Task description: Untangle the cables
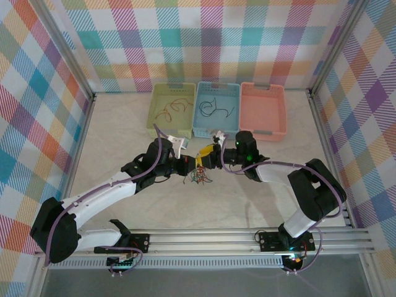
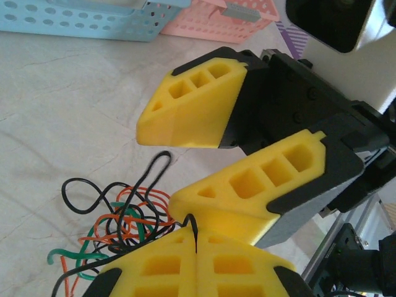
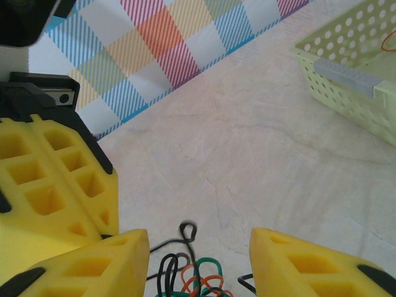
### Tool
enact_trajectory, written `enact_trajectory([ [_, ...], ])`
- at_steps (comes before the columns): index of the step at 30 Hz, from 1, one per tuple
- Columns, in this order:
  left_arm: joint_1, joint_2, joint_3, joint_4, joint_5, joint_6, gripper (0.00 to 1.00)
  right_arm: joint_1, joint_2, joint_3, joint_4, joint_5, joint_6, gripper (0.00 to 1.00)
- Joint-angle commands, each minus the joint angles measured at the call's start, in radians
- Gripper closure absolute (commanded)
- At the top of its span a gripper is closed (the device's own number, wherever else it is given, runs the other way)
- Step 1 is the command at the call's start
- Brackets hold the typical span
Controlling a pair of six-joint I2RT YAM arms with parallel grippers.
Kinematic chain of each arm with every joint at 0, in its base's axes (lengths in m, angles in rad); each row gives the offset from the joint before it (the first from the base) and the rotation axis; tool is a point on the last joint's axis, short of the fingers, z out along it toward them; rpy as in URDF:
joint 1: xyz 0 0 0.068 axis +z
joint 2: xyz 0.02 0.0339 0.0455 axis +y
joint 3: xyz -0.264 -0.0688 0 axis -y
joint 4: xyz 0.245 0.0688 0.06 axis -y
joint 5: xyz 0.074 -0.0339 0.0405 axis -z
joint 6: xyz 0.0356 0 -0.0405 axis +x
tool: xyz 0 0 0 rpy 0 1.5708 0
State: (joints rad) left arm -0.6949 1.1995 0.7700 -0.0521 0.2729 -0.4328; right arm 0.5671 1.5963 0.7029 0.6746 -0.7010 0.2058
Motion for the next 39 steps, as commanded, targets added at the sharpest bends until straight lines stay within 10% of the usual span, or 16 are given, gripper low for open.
enact_trajectory([
  [1, 0.001, -0.024, -0.018, 0.049, 0.037, 0.014, 1.00, 0.006, 0.026, 0.039, -0.036, -0.029, 0.004, 0.53],
  [20, -0.003, -0.060, -0.024, 0.025, -0.016, 0.017, 1.00, 0.013, -0.046, 0.004, -0.122, 0.172, -0.064, 0.99],
  [39, -0.003, -0.082, -0.016, -0.040, -0.124, 0.014, 1.00, 0.001, -0.199, -0.126, -0.077, 0.601, -0.066, 1.00],
])
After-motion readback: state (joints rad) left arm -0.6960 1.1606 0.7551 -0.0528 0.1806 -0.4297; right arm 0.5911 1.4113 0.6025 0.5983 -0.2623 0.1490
